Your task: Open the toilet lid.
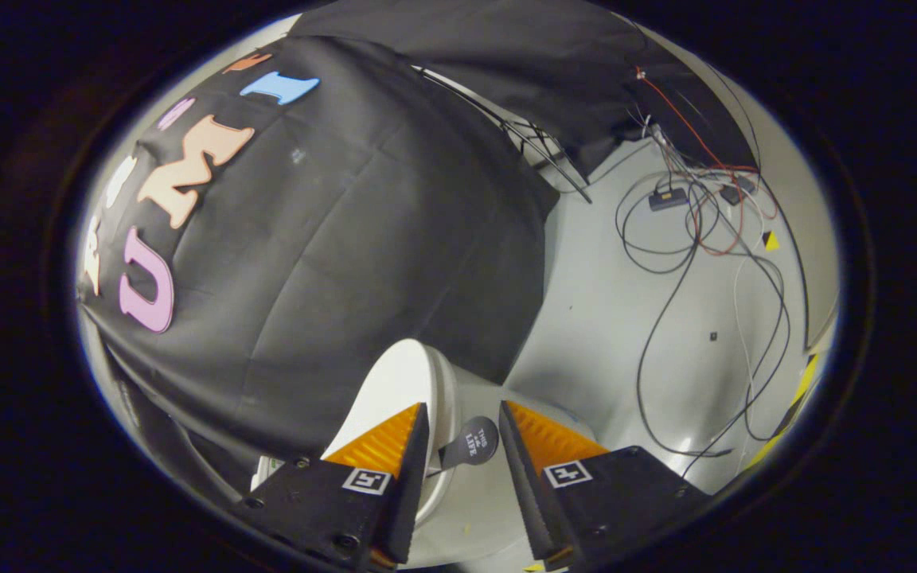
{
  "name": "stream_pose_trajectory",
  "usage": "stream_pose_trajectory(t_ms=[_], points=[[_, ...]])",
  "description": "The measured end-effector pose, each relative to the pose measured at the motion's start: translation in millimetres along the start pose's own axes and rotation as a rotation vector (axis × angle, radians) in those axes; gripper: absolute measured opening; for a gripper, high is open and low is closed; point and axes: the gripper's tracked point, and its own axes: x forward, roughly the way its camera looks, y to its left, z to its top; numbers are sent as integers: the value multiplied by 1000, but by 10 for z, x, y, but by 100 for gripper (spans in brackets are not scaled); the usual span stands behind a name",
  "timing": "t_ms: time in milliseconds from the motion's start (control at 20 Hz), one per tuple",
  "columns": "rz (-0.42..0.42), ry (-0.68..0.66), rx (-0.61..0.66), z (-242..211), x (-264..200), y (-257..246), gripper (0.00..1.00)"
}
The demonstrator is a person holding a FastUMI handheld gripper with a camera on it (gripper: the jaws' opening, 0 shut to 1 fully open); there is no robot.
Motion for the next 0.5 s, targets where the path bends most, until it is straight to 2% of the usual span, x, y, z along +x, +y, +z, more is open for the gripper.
stream_pose_trajectory(t_ms=[200, 400, 500], points=[[-18, 44, 64, -151, 135, -143, 55], [9, 68, 100, -218, 216, -96, 52], [-5, 84, 76, -249, 233, -41, 36]])
